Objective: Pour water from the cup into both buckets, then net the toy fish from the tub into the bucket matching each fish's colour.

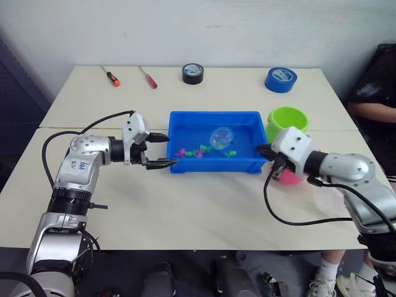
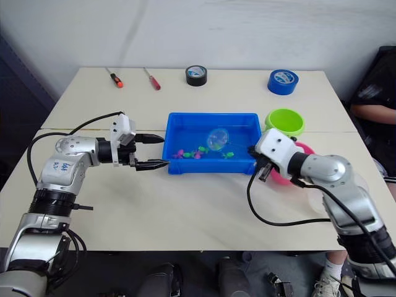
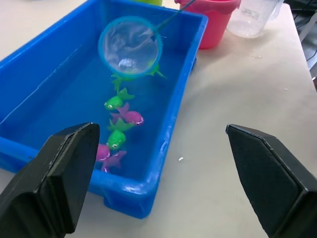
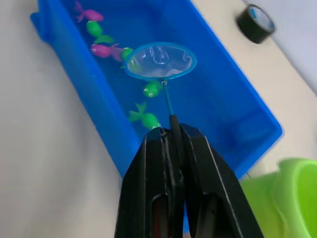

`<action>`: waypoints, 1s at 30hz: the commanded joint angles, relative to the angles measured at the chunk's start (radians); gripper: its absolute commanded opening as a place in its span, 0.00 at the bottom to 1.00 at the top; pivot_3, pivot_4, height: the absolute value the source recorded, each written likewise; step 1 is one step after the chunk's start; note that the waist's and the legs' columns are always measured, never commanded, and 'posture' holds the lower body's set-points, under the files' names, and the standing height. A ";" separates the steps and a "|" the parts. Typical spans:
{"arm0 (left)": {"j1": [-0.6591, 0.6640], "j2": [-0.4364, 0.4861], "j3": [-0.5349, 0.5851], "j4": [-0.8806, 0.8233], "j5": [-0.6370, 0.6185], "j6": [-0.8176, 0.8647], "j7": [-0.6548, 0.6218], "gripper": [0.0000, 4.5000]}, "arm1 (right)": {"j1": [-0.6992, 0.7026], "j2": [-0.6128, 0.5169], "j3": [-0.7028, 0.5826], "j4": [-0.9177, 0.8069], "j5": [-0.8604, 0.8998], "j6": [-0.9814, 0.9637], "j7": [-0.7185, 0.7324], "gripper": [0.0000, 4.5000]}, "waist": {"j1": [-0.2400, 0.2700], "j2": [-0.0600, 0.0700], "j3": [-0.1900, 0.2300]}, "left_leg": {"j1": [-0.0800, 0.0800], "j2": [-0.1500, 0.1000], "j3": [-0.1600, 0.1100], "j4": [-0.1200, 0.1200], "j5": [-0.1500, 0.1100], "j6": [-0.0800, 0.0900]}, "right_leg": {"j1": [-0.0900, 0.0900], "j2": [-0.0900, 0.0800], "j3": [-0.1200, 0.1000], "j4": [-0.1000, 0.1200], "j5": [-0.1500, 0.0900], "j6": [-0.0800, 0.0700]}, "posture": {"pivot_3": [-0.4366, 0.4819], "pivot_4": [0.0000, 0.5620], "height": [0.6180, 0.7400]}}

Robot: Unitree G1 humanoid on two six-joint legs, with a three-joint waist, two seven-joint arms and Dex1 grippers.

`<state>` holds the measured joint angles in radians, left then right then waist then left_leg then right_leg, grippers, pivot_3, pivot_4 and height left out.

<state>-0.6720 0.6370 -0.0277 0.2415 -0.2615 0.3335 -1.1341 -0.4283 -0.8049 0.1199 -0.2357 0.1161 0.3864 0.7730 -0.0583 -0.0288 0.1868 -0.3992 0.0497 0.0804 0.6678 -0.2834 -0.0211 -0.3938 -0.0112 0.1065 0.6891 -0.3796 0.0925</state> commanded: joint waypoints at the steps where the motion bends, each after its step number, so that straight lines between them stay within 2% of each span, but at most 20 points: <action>1: 0.023 0.027 0.032 -0.090 -0.027 0.028 0.011 0.99 | -0.036 0.014 0.019 0.045 -0.041 -0.087 0.019 0.00 | 0.000 0.000 0.000 | 0.000 0.000 0.000 0.000 0.000 0.000 | 0.000 0.000 0.000 0.000 0.000 0.000 | 0.48 0.27 1.00; 13: 0.049 0.057 0.035 -0.113 -0.032 0.042 0.016 0.99 | -0.098 0.027 0.081 0.166 -0.179 -0.271 0.063 0.00 | -0.003 0.000 0.000 | 0.000 0.000 0.000 0.000 0.000 0.000 | 0.000 0.000 -0.001 0.000 0.000 0.000 | 0.48 0.27 1.00; 24: 0.026 0.046 0.026 -0.088 -0.029 0.029 0.018 0.99 | -0.110 0.097 0.046 0.146 -0.115 -0.170 0.085 0.00 | -0.003 0.000 0.000 | 0.000 0.000 0.000 0.000 0.000 0.000 | 0.000 -0.001 -0.001 0.001 0.000 0.000 | 0.48 0.27 1.00; 30: 0.028 0.052 0.025 -0.076 -0.025 0.018 0.012 0.99 | -0.117 0.087 0.079 0.181 -0.177 -0.231 0.073 0.00 | -0.003 0.000 0.000 | 0.000 0.000 0.000 0.000 0.000 0.000 | 0.000 -0.001 -0.001 0.001 0.000 0.000 | 0.48 0.27 1.00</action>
<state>-0.6247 0.6812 -0.0161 0.1732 -0.2764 0.3638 -1.1164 -0.5290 -0.7062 0.2076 -0.0442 -0.0424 0.1915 0.8548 -0.0614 -0.0287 0.1868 -0.3991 0.0497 0.0804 0.6681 -0.2836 -0.0209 -0.3938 -0.0118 0.1054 0.6896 -0.3796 0.0925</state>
